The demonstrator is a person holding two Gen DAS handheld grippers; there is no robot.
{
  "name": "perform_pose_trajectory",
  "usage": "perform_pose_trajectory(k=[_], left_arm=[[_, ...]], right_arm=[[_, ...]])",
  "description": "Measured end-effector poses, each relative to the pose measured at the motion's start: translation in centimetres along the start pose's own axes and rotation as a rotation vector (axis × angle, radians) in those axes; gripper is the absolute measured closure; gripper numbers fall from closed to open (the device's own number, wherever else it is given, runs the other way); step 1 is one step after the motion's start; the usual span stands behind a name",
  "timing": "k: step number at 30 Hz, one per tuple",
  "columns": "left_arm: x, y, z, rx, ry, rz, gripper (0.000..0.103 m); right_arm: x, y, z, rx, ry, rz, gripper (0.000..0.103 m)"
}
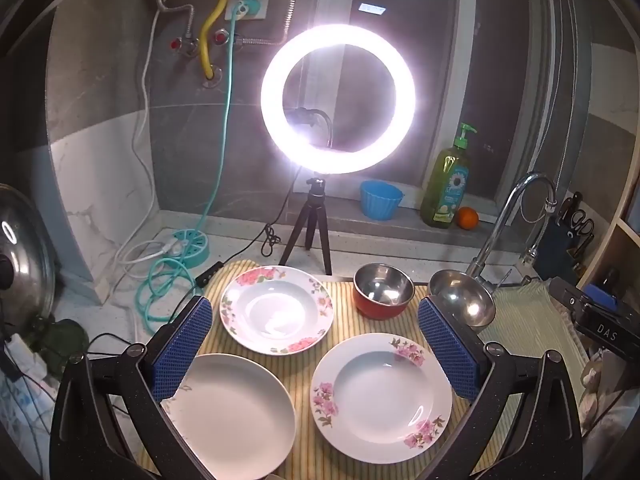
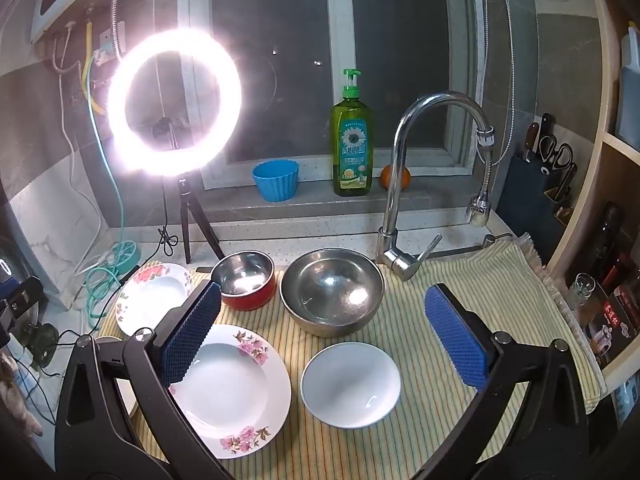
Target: Organize plates and bowls
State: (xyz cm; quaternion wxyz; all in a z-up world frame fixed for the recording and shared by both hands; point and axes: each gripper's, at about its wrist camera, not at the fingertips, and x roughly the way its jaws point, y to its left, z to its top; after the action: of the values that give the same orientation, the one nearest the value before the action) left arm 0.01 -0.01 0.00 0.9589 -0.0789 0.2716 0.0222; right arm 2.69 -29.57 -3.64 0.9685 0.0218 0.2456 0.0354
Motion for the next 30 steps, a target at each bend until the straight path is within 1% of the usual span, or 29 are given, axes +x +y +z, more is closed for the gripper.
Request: perform_pose_trajectory(k=[30], left_arm=[[-0.32,-0.11,-0.17,-0.003,0.001,-0.006,0.001]], right_arm=[[-0.07,-0.08,-0.14,-0.002,0.002,-0.003,0.0]])
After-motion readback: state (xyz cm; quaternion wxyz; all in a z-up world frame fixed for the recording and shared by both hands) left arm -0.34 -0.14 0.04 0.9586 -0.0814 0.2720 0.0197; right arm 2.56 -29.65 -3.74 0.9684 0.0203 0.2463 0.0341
